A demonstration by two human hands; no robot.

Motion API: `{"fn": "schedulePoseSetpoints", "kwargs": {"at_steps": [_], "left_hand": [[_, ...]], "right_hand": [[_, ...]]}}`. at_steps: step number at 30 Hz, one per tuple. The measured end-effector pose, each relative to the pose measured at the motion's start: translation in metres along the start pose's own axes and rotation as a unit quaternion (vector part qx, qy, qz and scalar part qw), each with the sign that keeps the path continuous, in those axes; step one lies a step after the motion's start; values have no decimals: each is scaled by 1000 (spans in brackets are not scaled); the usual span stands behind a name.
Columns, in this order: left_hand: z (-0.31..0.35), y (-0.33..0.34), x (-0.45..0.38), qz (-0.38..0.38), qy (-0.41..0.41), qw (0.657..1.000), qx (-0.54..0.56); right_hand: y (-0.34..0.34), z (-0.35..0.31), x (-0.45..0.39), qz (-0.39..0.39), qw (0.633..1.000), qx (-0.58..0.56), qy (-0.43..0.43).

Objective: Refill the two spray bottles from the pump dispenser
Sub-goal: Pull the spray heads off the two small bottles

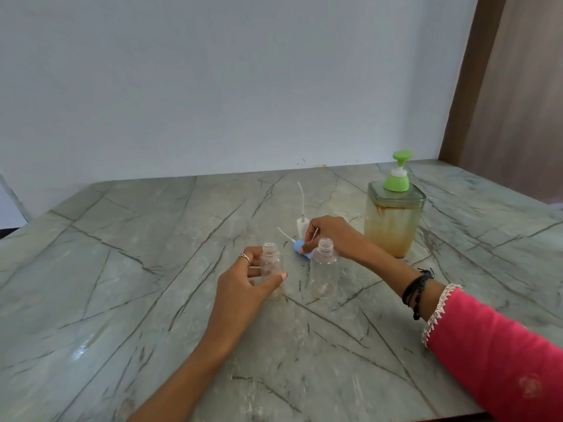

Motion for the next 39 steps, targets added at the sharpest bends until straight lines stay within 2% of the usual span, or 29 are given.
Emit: {"fn": "schedulePoseSetpoints", "kwargs": {"at_steps": [11, 19, 25, 29, 32, 34, 39], "left_hand": [[0, 2, -2, -8, -25, 1000, 9], [0, 4, -3, 4, -7, 1000, 19], [8, -2, 4, 96, 116, 988, 21], [19, -1, 16, 127, 268, 955, -23], [28, 9, 24, 95, 341, 933, -62], [30, 16, 25, 46, 339, 937, -77], [30, 34, 28, -75, 182, 979, -55]], "right_hand": [[1, 3, 1, 7, 1000, 16, 3], [-4, 6, 8, 11, 1000, 3, -10], [-13, 8, 24, 31, 999, 5, -26], [-24, 5, 38, 44, 999, -22, -21], [-32, 4, 49, 57, 997, -52, -28], [-35, 4, 55, 62, 995, -72, -28], [-45, 10, 74, 101, 991, -64, -54]]}}
Point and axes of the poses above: each hand's wrist, its own x-axis away from the middle knuckle, its own y-axis out of the palm, z = x × y, the point moved 1 cm from there along -x, towards the middle knuckle, and after that the axes turned 5 degrees about z, right-handed, at the moved point
